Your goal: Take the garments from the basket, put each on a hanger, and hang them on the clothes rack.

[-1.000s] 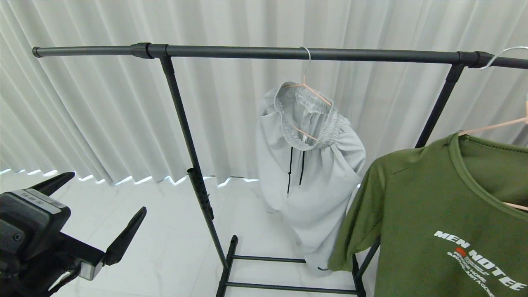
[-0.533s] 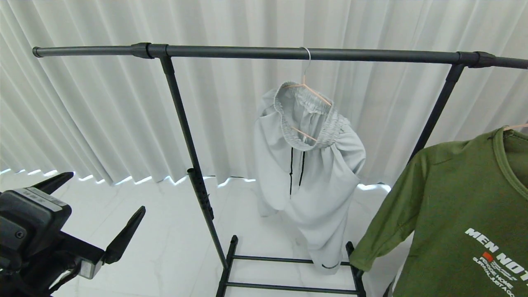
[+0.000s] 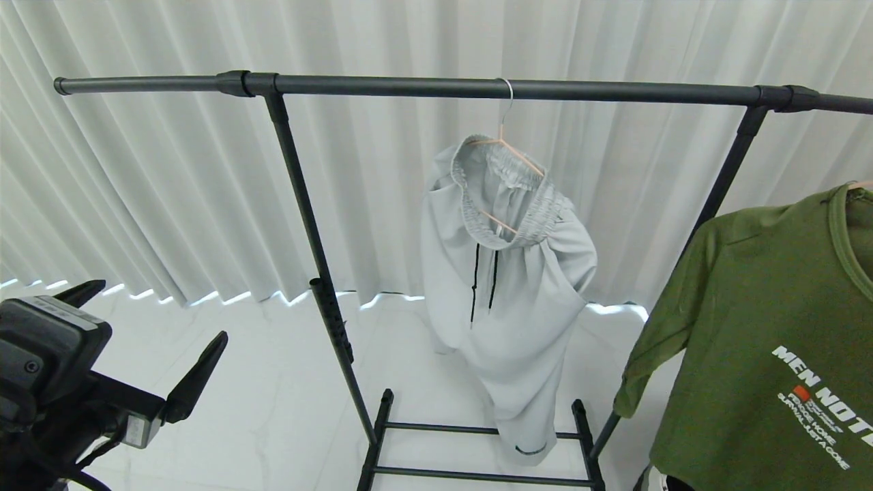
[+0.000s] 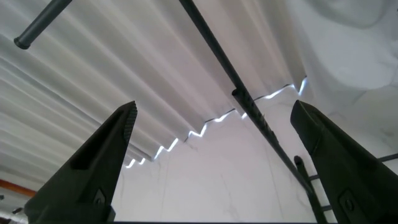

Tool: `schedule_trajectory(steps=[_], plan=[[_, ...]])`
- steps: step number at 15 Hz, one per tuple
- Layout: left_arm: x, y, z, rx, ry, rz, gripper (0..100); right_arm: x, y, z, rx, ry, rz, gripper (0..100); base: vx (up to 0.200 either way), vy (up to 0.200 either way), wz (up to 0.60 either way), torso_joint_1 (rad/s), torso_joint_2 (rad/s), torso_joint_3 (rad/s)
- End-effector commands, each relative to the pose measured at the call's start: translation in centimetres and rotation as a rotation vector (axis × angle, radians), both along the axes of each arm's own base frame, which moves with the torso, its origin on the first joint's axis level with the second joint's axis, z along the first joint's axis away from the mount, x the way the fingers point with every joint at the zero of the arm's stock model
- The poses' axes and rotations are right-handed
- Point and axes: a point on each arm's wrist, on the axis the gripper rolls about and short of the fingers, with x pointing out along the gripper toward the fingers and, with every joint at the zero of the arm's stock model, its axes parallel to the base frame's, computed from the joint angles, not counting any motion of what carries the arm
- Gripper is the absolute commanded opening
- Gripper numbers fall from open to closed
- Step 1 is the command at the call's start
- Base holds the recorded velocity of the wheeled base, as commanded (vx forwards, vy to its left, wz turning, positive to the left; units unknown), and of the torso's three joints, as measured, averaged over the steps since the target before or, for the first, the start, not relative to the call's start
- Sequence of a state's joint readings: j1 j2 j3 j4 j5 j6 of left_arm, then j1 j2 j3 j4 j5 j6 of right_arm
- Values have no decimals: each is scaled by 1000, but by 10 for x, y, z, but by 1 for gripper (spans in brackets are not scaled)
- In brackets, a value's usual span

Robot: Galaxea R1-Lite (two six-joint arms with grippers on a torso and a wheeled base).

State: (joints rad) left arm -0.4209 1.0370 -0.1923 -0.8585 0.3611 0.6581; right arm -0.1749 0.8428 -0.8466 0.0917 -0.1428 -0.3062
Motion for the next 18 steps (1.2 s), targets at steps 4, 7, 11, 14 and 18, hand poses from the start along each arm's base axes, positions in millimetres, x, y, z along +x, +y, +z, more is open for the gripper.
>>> schedule_trajectory(steps=[4,7,11,14,18], plan=[[0,-1,-1,-1,2,-6,100,17,-2,-1,23,13,13,0,100,0,0,2,1,-1],[-1,-1,-1,0,3,-17,100,21,1,0,22,9,49,0,200,0,0,-1,-2,7],[-1,-2,-2,5,7,-32,100,31,7,0,22,11,110,0,200,0,0,5,0,1],[-1,-4,-3,9,12,-48,100,55,7,-5,24,45,124,0,0,0,0,0,0,0],[-2,-5,-4,13,15,-60,100,97,8,-15,25,79,124,0,0,0,0,0,0,0]])
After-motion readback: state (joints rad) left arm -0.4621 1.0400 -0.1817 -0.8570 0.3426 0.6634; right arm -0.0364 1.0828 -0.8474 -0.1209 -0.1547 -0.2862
